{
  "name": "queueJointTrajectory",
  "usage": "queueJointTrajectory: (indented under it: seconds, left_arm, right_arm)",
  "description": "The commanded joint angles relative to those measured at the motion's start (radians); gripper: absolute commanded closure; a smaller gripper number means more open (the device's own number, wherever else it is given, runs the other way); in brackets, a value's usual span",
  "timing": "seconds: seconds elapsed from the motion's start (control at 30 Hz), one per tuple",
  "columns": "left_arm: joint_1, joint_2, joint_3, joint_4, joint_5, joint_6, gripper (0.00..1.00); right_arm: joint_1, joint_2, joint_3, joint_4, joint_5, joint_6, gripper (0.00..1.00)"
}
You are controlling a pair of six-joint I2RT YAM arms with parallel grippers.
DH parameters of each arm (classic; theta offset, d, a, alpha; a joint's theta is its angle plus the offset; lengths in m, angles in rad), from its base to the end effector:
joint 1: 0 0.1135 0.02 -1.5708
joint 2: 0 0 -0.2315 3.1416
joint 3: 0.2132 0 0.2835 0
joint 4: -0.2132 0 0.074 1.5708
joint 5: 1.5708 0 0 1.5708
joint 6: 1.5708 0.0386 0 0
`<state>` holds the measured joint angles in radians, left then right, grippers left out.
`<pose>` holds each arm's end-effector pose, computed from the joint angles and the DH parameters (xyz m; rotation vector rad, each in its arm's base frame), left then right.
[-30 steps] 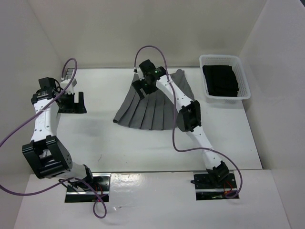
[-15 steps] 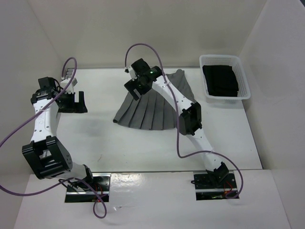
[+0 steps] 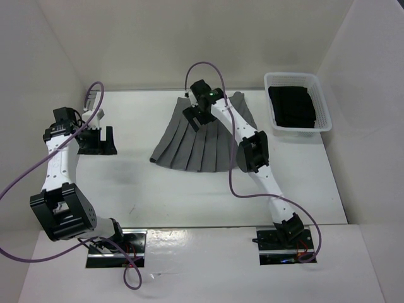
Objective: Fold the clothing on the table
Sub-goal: Flatten the skirt out
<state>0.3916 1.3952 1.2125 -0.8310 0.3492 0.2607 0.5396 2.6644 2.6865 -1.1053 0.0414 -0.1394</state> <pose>0.3020 0.1104 0.2565 -0.0377 2.5038 -0.1887 0.4762 0.2833 0.1865 -0.8711 2.5077 0.0774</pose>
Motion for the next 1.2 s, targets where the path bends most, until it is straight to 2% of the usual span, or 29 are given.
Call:
queueJointTrajectory:
  seconds: [0.0,0.4,0.67,0.9,1.17]
  left_arm:
    - [0.006,-0.015,0.007,0.001,0.007,0.018,0.00]
    - [0.006,-0.024,0.007,-0.019,-0.030,0.028,0.00]
    - [0.006,-0.024,0.007,-0.019,-0.039,0.028,0.00]
    - [0.006,-0.024,0.007,-0.019,-0.050,0.028,0.00]
    - [0.006,-0.033,0.007,-0.028,-0.059,0.028,0.00]
  right_arm:
    - [-0.006,0.043,0.056,-0.016,-0.032,-0.003,0.01]
    - [-0.017,0.156,0.108,-0.067,-0.159,-0.022,0.01]
    - [0.010,0.157,0.108,-0.094,-0.245,-0.031,0.01]
    - [0.123,0.157,0.099,-0.113,-0.305,-0.031,0.01]
    - [0.293,0.147,0.131,-0.113,-0.296,-0.031,0.01]
